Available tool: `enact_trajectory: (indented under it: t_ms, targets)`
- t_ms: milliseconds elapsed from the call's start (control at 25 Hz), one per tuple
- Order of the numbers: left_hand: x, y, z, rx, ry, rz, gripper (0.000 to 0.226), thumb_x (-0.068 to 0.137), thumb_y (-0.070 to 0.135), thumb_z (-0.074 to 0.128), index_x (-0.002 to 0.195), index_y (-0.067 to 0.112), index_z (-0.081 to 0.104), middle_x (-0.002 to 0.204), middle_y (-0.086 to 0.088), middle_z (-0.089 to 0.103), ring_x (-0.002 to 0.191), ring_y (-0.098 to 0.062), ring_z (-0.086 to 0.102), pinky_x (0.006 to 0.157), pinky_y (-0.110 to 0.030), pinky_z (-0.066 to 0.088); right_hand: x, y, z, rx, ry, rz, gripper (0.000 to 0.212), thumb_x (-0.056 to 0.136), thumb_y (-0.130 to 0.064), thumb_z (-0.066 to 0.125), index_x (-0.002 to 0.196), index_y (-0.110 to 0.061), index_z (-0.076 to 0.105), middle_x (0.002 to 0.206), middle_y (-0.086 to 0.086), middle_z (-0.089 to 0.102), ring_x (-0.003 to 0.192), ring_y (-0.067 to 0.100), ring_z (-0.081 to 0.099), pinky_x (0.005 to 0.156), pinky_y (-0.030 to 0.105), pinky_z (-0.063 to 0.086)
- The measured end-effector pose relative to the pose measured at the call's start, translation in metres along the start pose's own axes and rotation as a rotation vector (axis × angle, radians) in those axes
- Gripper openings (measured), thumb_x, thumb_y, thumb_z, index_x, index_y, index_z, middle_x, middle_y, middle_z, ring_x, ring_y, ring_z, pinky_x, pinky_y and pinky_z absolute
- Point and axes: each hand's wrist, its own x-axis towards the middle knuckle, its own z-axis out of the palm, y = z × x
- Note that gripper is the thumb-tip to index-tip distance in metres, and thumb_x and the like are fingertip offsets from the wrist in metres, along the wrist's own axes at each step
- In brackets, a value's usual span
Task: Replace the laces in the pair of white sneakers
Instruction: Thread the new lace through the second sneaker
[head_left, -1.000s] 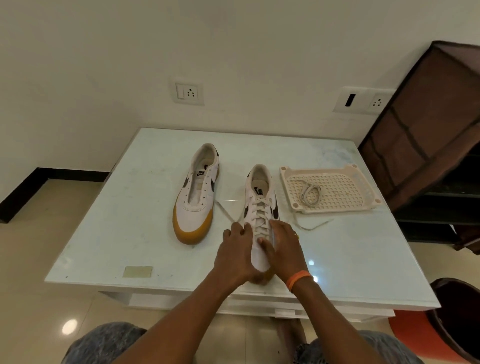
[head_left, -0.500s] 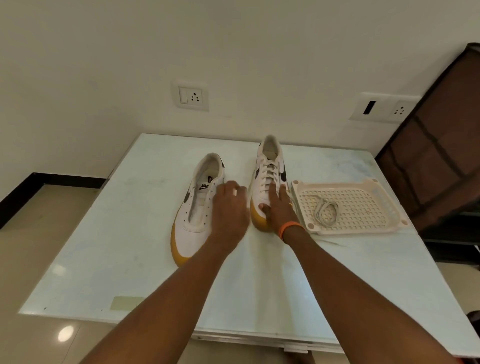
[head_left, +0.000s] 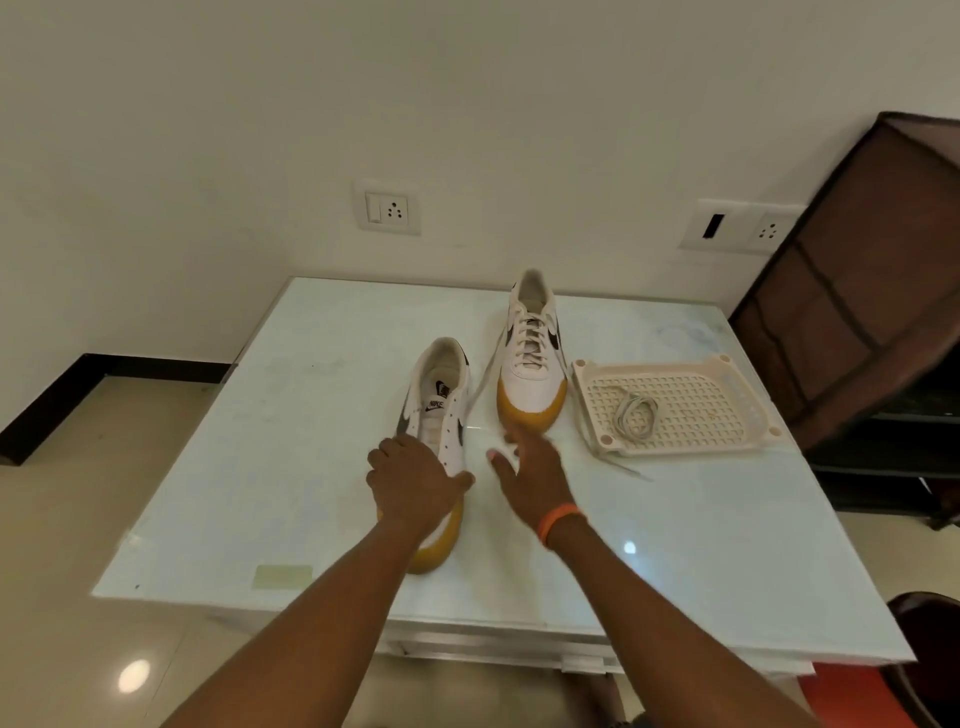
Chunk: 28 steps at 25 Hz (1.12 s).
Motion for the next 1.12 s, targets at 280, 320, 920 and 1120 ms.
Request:
enact_trajectory:
  t_ms: [280,320,920,1120]
  targets:
    - [-0.115,0.012,0.012,-0.043,-0.097,0.081,0.089,0.076,0.070,0.057,0.131,0.004,0.036,0.126,-0.013,0.045,0.115,-0.027,0.044,0.091,-0.031,0.043,-0.109,0.013,-0.010,0.214,-0.095,0.147,0.032,0.095,-0.013,0.053,0.121,-0.030,0.060,0.112,-0.004,0.065,0.100,0.009,0.062,0.089,0.026,0.055]
    - [-0.127,0.014,0.013,-0.083,-0.117,0.109,0.092,0.072,0.074,0.058,0.130,0.005,0.037,0.126,-0.012,0.044,0.115,-0.027,0.044,0.090,-0.031,0.043,-0.117,0.016,-0.020,0.215,-0.091,0.172,0.031,0.094,-0.013,0.055,0.118,-0.032,0.061,0.108,-0.004,0.065,0.095,0.010,0.063,0.084,0.024,0.056]
    - [-0.118,0.004,0.012,-0.260,-0.306,0.283,0.100,0.056,0.075,0.074,0.131,0.022,0.034,0.122,-0.002,0.046,0.113,-0.014,0.041,0.090,-0.027,0.042,-0.104,0.022,-0.056,0.108,-0.136,0.272,0.027,0.087,-0.012,0.068,0.109,-0.023,0.058,0.097,0.001,0.063,0.087,0.016,0.061,0.072,0.021,0.053]
    - [-0.118,-0.004,0.009,-0.278,-0.329,0.355,0.090,0.065,0.063,0.077,0.134,0.022,0.036,0.127,0.000,0.048,0.116,-0.014,0.043,0.097,-0.029,0.044,-0.102,0.019,-0.054,0.088,-0.146,0.261,0.027,0.085,-0.013,0.069,0.106,-0.024,0.057,0.094,0.000,0.063,0.088,0.016,0.062,0.078,0.027,0.055]
